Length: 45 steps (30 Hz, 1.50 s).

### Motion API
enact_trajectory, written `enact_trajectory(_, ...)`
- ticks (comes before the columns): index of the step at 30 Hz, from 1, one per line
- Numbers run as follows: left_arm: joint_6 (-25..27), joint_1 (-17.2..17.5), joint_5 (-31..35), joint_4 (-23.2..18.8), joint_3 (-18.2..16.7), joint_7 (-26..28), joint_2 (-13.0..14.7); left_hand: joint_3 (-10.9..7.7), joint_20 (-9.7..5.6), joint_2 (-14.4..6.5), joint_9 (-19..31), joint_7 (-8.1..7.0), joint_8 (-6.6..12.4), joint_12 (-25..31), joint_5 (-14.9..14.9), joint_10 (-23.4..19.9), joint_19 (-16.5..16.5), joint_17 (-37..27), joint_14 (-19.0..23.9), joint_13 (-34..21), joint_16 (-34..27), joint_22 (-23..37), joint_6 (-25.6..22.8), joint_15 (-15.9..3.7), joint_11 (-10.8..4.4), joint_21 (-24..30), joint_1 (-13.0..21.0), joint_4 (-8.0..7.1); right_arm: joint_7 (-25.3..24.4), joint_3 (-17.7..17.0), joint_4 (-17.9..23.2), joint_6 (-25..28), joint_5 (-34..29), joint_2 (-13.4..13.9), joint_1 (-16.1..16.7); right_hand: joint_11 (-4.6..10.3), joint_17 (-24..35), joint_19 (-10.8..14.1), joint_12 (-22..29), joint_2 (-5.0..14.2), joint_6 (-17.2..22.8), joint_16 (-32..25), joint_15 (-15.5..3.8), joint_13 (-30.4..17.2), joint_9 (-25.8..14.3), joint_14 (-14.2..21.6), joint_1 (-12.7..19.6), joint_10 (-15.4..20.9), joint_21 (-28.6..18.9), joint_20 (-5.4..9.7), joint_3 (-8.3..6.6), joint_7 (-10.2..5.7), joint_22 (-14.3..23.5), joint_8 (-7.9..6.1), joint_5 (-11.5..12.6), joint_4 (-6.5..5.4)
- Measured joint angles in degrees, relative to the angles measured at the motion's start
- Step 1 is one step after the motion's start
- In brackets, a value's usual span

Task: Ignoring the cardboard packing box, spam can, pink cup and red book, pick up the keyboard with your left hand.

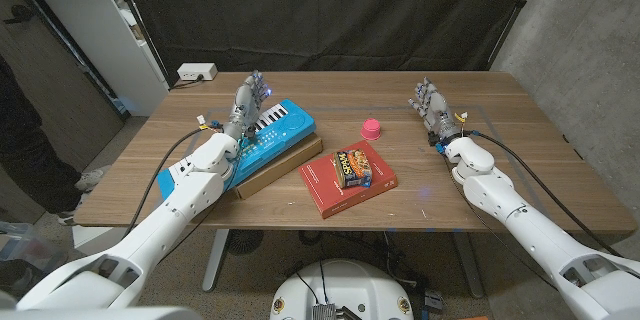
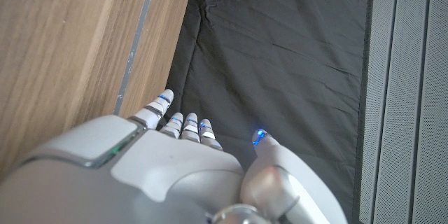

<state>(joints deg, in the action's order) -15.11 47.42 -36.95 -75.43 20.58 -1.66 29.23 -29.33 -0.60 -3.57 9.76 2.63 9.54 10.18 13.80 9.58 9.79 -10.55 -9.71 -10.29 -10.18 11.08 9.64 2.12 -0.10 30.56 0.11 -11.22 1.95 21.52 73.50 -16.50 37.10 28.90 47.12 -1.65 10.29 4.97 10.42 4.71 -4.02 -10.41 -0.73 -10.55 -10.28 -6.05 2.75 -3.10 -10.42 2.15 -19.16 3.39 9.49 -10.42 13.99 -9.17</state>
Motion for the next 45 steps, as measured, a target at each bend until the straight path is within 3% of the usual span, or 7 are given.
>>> enact_trajectory(10, 1.11, -0.65, -0.16, 0.02, 0.76, -0.16, 0.34, 0.0, 0.0, 0.0, -0.01, 0.14, 0.25, 0.3, 0.0, 0.0, -0.01, 0.0, 0.0, 0.0, -0.43, 0.0, 0.13, 0.0, 0.0, 0.0, 0.0, 0.0, 0.4, 0.38, -1.46, 0.19, -0.23, -0.56, -1.22, 0.21, -0.01, 0.0, 0.0, 0.0, 0.0, 0.0, 0.0, 0.0, 0.01, 0.0, 0.0, -0.2, 0.0, 0.0, 0.0, 0.0, 0.0, 0.0, 0.22, 0.0)
enact_trajectory(14, 2.21, -0.66, -0.31, -0.17, 0.94, 0.96, 0.85, 0.0, 0.74, 0.0, -0.01, 0.22, 0.65, 1.07, 0.12, 0.31, 0.05, 0.0, -0.24, 0.0, -0.66, -0.01, 0.2, 0.24, 0.31, 0.61, 0.0, 0.0, 0.54, 0.45, -2.0, 0.21, -0.26, -0.74, -1.5, 0.21, -0.01, -0.01, 0.0, 0.0, 0.0, 0.0, 0.0, 0.0, 0.01, 0.0, 0.0, -0.2, 0.0, 0.0, 0.0, 0.0, 0.0, 0.0, 0.22, 0.0)
enact_trajectory(24, 5.65, 0.76, 0.46, -5.34, 0.66, 4.42, 2.41, 0.19, 1.87, -0.45, -0.01, 0.22, 1.28, 2.46, 0.45, 0.31, 0.17, 0.17, -0.12, 0.01, -1.92, -0.01, 0.2, 0.73, 0.31, 1.27, 0.46, 0.66, 0.86, 0.6, -3.39, 0.41, -0.27, -1.1, -2.18, 0.21, -0.01, -0.01, 0.0, 0.0, 0.01, 0.0, 0.0, 0.01, 0.01, 0.01, 0.0, -0.2, 0.0, 0.0, 0.0, -0.01, -0.01, 0.0, 0.21, 0.0)
enact_trajectory(45, 6.5, 0.87, 5.73, -10.27, 0.16, 9.96, 4.82, 0.02, 1.86, -0.97, -0.02, 0.22, 1.71, 3.0, 0.45, 0.5, 0.17, 0.16, -0.12, 0.02, -1.92, -0.16, 0.19, 0.72, 0.51, 1.67, 1.45, 1.44, 2.14, 1.06, -7.43, 0.58, -0.27, -2.01, -4.41, 0.21, -0.02, -0.01, 0.0, 0.0, 0.01, 0.0, 0.0, 0.02, 0.02, 0.01, 0.0, -0.19, 0.0, 0.0, 0.01, -0.01, -0.02, 0.0, 0.43, 0.0)
